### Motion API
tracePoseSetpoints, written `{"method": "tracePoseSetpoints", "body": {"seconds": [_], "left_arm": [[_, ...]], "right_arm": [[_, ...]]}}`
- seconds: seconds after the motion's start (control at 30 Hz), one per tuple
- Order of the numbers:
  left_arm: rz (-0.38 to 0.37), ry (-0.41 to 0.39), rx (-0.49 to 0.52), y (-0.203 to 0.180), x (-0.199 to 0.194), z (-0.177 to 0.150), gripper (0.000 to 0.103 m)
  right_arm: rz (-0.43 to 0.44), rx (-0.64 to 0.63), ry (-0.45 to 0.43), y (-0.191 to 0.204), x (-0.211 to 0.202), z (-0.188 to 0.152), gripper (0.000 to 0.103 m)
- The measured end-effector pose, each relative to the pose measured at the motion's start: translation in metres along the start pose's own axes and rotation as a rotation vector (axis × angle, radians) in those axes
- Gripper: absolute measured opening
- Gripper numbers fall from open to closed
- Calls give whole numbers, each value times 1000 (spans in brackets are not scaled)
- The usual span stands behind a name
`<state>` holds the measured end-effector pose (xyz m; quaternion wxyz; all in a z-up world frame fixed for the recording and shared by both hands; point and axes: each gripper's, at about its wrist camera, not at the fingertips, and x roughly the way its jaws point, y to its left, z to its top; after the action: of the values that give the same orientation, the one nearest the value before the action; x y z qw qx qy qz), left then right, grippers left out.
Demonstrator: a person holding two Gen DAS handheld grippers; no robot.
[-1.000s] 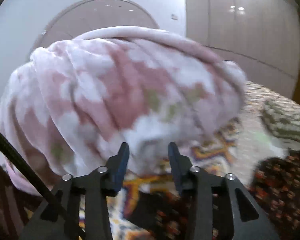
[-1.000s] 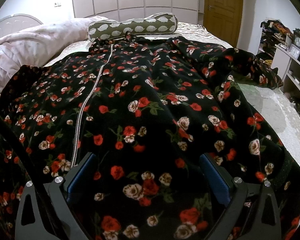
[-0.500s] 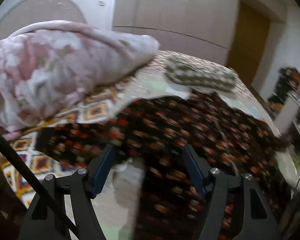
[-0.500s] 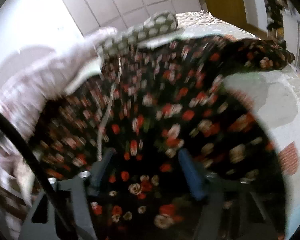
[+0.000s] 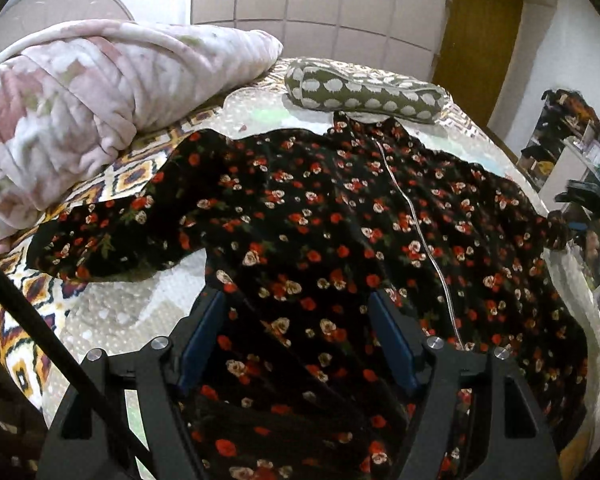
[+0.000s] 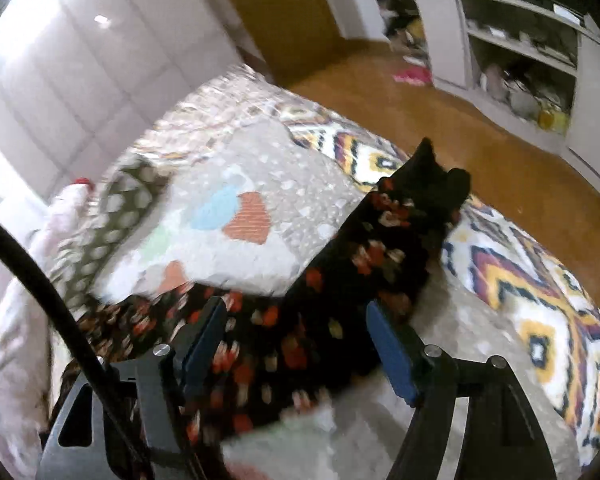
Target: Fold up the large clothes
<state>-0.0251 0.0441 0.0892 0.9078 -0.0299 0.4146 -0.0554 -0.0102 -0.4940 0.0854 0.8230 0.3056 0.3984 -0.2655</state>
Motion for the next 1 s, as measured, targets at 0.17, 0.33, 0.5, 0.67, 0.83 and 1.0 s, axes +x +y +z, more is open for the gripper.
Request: {"method": "tracePoseSetpoints", "body": {"seconds": [0.17, 0.33, 0.5, 0.67, 0.83, 1.0], "left_arm": [[5, 11, 9, 1, 4, 0, 73], [-27, 6, -23, 8, 3, 0, 73], [-57, 16, -40, 15, 4, -5, 73], [-51, 18, -31, 18, -2, -11, 73], [-29, 31, -62, 26, -1, -15, 73], [-8, 37, -93, 33, 0, -14, 73]], "right_arm": [[-144, -74, 114, 11, 37, 6, 8], [-22, 6, -49, -48, -34, -20, 8], [46, 204, -56, -147, -80, -82, 9], [124, 396, -91, -229, -104, -121, 20], [246, 397, -138, -233, -107, -112, 48], [217, 369, -91, -200, -58, -78, 48]]}}
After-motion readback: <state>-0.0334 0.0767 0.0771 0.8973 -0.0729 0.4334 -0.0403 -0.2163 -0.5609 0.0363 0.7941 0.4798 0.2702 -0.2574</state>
